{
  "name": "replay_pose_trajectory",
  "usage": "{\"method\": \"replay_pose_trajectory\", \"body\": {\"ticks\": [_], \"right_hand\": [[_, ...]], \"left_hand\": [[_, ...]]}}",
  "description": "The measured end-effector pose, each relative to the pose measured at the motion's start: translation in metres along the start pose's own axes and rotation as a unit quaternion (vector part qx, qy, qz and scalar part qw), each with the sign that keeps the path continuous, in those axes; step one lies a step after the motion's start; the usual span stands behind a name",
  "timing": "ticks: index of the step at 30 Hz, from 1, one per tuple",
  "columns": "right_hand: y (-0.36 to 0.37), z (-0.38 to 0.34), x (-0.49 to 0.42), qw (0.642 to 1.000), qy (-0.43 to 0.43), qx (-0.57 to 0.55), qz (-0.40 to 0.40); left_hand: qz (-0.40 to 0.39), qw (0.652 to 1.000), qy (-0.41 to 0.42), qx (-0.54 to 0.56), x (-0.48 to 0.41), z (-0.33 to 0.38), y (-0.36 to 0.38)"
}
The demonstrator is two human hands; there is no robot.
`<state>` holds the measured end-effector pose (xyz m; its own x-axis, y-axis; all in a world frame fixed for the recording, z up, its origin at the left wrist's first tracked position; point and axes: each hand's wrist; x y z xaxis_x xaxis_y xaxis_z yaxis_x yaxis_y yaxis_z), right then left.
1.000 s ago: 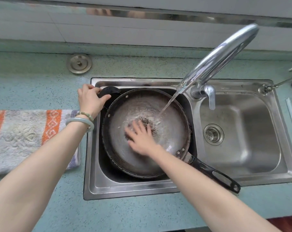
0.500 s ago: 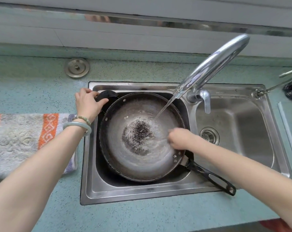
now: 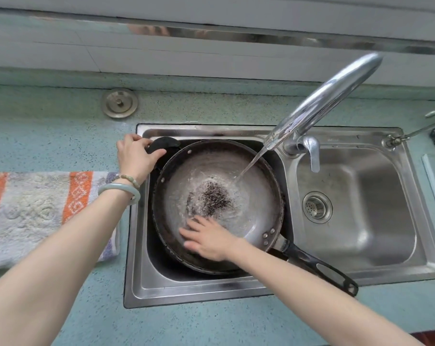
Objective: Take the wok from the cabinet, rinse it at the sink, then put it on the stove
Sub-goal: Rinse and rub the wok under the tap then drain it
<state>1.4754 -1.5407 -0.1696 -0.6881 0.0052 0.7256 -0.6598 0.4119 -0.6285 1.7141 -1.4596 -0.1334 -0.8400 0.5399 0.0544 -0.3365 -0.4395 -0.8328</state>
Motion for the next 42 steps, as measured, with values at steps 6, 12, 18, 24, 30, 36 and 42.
{"method": "replay_pose_trajectory", "body": {"ticks": [6, 12, 18, 24, 30, 36, 42], "right_hand": [[-0.002, 0.080, 0.082, 0.985, 0.100, -0.104, 0.090], [0.004, 0.150, 0.154, 0.909, 0.297, -0.195, 0.216], [0.016, 0.156, 0.162, 0.941, 0.300, -0.144, 0.060], [0.009, 0.157, 0.165, 0.921, 0.318, -0.210, 0.076], [0.000, 0.161, 0.179, 0.923, 0.311, -0.197, 0.109], [0.004, 0.158, 0.188, 0.909, 0.335, -0.230, 0.097], [0.008, 0.145, 0.186, 0.907, 0.350, -0.159, 0.169]], "left_hand": [[-0.009, 1.000, 0.002, -0.004, 0.001, 0.002, -0.002], [-0.029, 0.999, -0.002, -0.014, -0.001, 0.005, -0.005], [-0.076, 0.996, -0.032, -0.045, -0.013, 0.010, -0.009], [-0.073, 0.997, -0.030, -0.006, -0.012, -0.002, -0.011], [-0.051, 0.995, -0.010, 0.085, 0.000, 0.003, -0.031], [-0.059, 0.991, -0.009, 0.121, 0.013, -0.002, -0.047], [-0.063, 0.992, -0.029, 0.107, 0.022, -0.020, -0.050]]}}
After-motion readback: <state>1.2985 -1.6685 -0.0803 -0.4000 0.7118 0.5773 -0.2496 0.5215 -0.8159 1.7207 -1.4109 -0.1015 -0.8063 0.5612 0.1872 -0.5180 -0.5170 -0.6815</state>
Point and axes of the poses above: each hand's wrist, its own x-axis away from the middle knuckle, its own y-axis out of the palm, z = x × y, and after that the axes turned 14 degrees about y, right-handed
